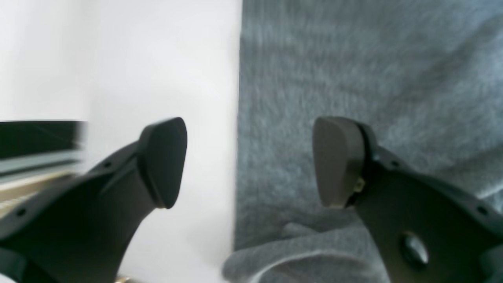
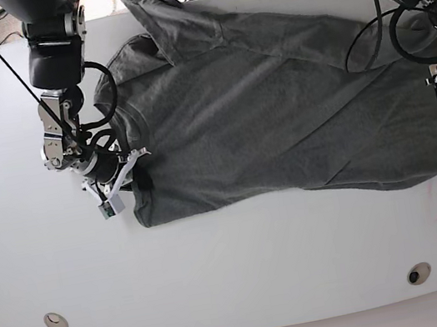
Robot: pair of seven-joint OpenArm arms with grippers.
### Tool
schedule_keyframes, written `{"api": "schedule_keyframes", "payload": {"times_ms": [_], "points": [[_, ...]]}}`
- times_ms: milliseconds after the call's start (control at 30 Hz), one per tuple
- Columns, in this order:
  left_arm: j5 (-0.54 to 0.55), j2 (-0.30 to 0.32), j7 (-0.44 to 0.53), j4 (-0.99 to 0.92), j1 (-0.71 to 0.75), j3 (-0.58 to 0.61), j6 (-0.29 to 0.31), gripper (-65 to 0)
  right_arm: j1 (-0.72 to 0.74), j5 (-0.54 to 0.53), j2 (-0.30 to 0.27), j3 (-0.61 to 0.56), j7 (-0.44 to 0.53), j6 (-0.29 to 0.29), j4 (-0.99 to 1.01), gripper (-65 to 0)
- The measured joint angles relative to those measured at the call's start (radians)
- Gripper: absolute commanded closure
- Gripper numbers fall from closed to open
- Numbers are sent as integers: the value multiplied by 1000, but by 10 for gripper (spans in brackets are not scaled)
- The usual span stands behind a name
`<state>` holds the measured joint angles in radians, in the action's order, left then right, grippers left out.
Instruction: Fold the T-shirt properly
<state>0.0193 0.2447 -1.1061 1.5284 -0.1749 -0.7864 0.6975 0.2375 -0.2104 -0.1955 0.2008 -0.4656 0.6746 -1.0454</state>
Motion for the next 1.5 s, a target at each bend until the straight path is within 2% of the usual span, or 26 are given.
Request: {"api": "schedule_keyframes", "payload": {"times_ms": [133, 267, 433, 533, 767, 1000, 1300, 1500], "points": [[0, -6, 19, -89, -43, 3, 0, -460, -26, -6, -27, 0, 2, 3, -22, 0], [1, -2, 122, -184, -96, 4, 0, -460, -41, -6, -49, 8, 8, 5, -34, 0], [2, 26, 232, -327, -161, 19, 0, -461, -58, -6, -49, 86, -6, 7, -39, 0], [-4, 57, 284, -432, -198, 65, -2, -461, -67, -6, -59, 109, -6, 29, -40, 0], [3, 89, 460, -610, -273, 155, 0, -461, -66, 2, -62, 110, -6, 29, -40, 0], [-2, 113, 533, -712, -291, 213, -2, -461, -66, 2, -60, 110, -6, 29, -40, 0], [0, 106, 637, -783, -294, 288, -64, -461, -66, 3, -53, 111, -2, 29, -40, 0], [-1, 131, 682, -788, -293, 339, -108, -461, -66, 2, -53, 112, -2, 29, -40, 0]]}}
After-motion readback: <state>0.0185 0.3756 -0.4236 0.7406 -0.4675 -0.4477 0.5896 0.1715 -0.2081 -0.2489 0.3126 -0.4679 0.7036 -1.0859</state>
